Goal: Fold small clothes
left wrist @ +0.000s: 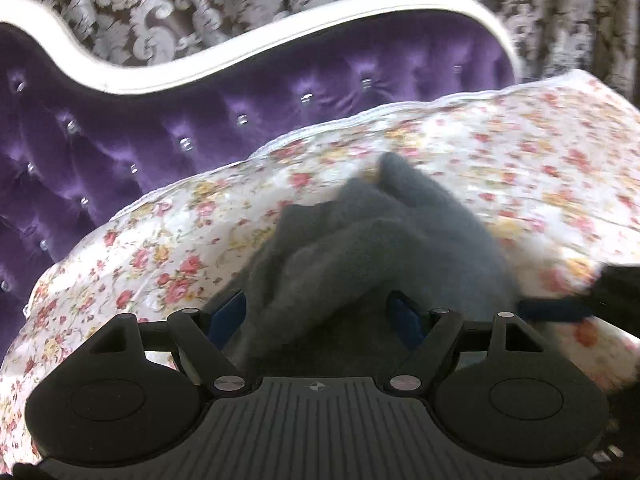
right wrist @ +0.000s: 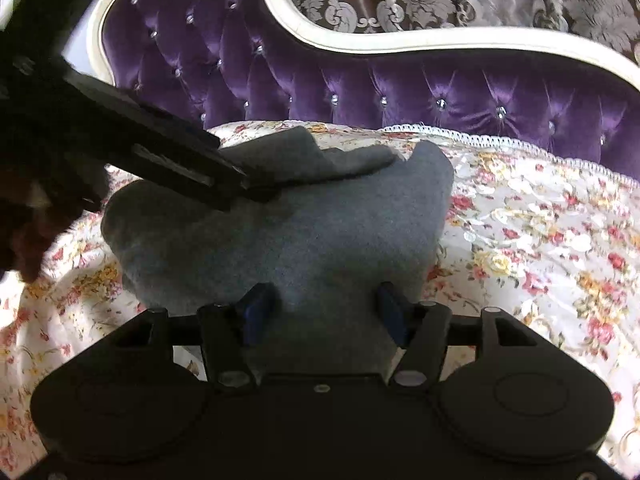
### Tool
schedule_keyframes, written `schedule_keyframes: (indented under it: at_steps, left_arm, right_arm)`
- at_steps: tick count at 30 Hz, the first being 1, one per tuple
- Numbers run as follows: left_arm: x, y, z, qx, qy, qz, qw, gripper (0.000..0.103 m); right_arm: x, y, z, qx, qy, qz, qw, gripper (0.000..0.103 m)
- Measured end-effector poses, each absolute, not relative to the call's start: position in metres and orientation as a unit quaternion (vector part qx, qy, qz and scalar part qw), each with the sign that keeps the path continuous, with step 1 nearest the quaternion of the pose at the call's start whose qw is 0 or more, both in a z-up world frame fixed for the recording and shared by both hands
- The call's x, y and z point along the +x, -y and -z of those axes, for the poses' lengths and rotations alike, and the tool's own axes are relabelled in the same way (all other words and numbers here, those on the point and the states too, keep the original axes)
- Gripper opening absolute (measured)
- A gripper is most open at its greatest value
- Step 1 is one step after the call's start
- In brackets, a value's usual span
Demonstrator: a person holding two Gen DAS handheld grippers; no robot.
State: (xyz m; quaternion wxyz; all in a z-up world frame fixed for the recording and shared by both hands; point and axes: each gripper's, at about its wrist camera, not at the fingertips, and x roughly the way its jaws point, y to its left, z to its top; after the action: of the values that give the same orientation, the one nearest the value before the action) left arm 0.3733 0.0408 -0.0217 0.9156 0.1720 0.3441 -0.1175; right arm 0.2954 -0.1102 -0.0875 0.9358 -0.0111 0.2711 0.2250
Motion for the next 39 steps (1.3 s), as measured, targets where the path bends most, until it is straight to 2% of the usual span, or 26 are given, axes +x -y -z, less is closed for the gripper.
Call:
schedule_keyframes:
  at_steps: [5, 8, 16, 20, 26, 27, 29, 31, 32, 34, 39]
  left_arm:
    - [0.427, -0.095, 0.026, 0.083, -0.360, -0.023, 0.929, 0.076]
    - [0.430, -0.130, 0.025, 0.052, -0.367, -0.054, 0.927, 0.075]
    - [0.361, -0.164, 0.006, -0.081, -0.348, 0.059, 0.932, 0.076]
    - [0.335, -0.154, 0.008, -0.086, -0.337, 0.118, 0.930, 0.076]
    - [0.325, -0.136, 0.032, -0.092, -0.355, 0.159, 0.917, 0.075]
    - [0.327, -0.134, 0.035, -0.097, -0.356, 0.164, 0.915, 0.074]
    - [0.333, -0.131, 0.041, -0.113, -0.356, 0.184, 0.909, 0.064]
    - [0.335, -0.131, 0.048, -0.115, -0.377, 0.175, 0.902, 0.048]
    - [0.337, -0.133, 0.053, -0.120, -0.388, 0.160, 0.900, 0.046]
    - [0.338, -0.142, 0.063, -0.143, -0.398, 0.152, 0.893, 0.044]
    - [0.328, -0.154, 0.070, -0.151, -0.404, 0.141, 0.891, 0.042]
  right_arm:
    - [0.297, 0.114, 0.088, -0.002, -0.276, -0.228, 0.934, 0.066]
    - [0.298, 0.115, 0.088, 0.001, -0.276, -0.229, 0.933, 0.067]
    - [0.297, 0.119, 0.084, 0.016, -0.273, -0.232, 0.934, 0.068]
    - [0.282, 0.123, 0.074, 0.016, -0.260, -0.236, 0.936, 0.068]
    - [0.250, 0.108, 0.069, -0.049, -0.234, -0.253, 0.937, 0.068]
    - [0.245, 0.104, 0.069, -0.064, -0.231, -0.254, 0.937, 0.068]
    - [0.239, 0.097, 0.071, -0.090, -0.225, -0.259, 0.935, 0.067]
    - [0.235, 0.092, 0.070, -0.103, -0.219, -0.268, 0.932, 0.064]
    - [0.234, 0.090, 0.070, -0.111, -0.216, -0.274, 0.931, 0.058]
    - [0.232, 0.085, 0.070, -0.129, -0.213, -0.280, 0.927, 0.051]
    - [0.234, 0.073, 0.076, -0.157, -0.215, -0.297, 0.917, 0.051]
